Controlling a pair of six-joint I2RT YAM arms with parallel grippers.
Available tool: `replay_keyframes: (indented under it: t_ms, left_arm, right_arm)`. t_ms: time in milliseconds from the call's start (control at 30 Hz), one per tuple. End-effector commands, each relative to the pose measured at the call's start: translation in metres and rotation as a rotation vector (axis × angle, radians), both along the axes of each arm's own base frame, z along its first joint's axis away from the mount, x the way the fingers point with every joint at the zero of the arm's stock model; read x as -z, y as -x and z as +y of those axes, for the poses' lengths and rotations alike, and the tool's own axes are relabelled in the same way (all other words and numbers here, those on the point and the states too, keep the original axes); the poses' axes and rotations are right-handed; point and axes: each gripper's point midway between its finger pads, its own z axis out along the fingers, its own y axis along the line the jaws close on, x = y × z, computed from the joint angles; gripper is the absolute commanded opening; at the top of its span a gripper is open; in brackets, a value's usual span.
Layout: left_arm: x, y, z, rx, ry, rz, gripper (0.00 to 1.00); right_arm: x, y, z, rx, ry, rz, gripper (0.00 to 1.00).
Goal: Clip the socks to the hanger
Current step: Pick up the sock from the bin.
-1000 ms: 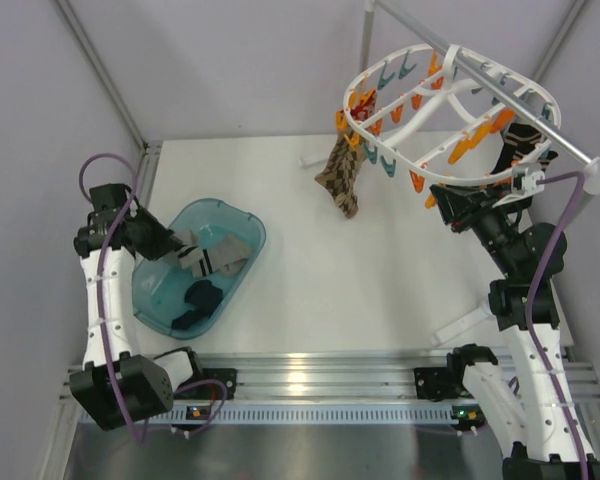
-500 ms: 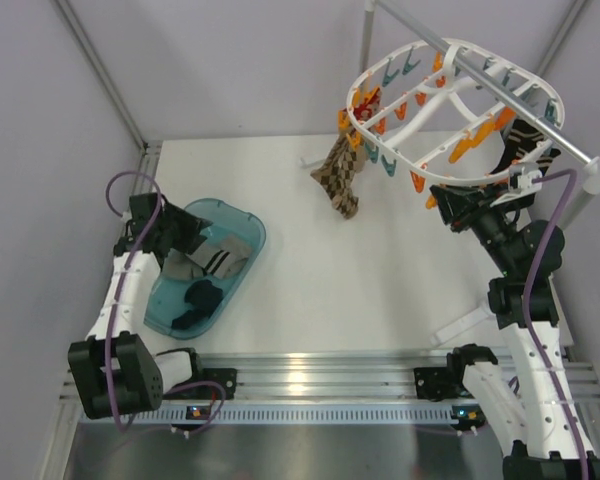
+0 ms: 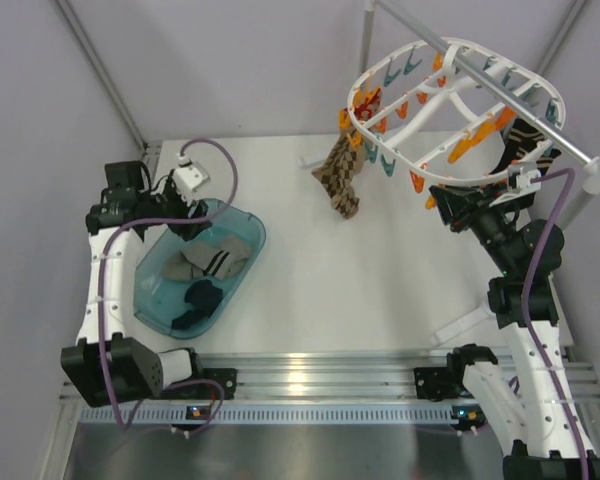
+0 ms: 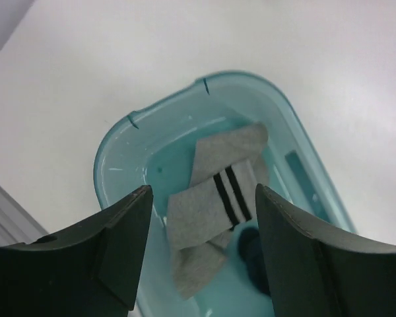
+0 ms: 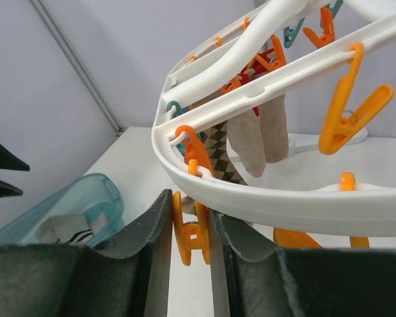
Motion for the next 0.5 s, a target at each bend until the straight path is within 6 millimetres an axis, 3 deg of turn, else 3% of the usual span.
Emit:
replay_keyframes:
  t_ms: [0, 133, 167, 200, 267, 333, 367, 400, 467]
  left_arm:
    - [0.056, 0.047, -0.001, 0.565, -0.302, 0.014, 0.68]
    - [0.088, 0.051, 0.002, 0.695, -0.288, 0.085, 0.77]
    - [0.092, 0.049, 0.002, 0.766, -0.314, 0.034, 0.8]
    - [0.097, 0.049, 0.002, 0.783, -0.308, 0.025, 0.87]
    - [0.103, 0.032, 0.001, 0.778, -0.32, -0.045, 0.88]
    - [0.118, 0.033, -0.004, 0.784, -0.3, -0.077, 0.87]
    - [0.118, 0.017, -0.002, 0.777, -0.357, -0.176, 0.87]
    - [0.132, 0.025, -0.006, 0.779, -0.336, -0.178, 0.87]
    - [0.14, 0.02, -0.008, 0.777, -0.359, -0.242, 0.87]
  right_arm:
    - [0.002, 0.002, 0.006, -0.038, 0.025, -0.004, 0.0]
    - [0.001, 0.001, 0.007, -0.043, 0.025, -0.005, 0.0]
    - [0.001, 0.002, 0.007, -0.043, 0.025, -0.006, 0.0]
    - [0.002, 0.001, 0.007, -0.042, 0.032, -0.004, 0.0]
    - [0.001, 0.002, 0.007, -0.04, 0.041, -0.007, 0.0]
    - [0.003, 0.002, 0.006, -0.039, 0.049, -0.002, 0.0]
    - [0.004, 0.002, 0.006, -0.039, 0.049, -0.001, 0.0]
    - [0.003, 0.002, 0.006, -0.039, 0.049, -0.002, 0.0]
    - [0.005, 0.001, 0.006, -0.04, 0.049, 0.004, 0.0]
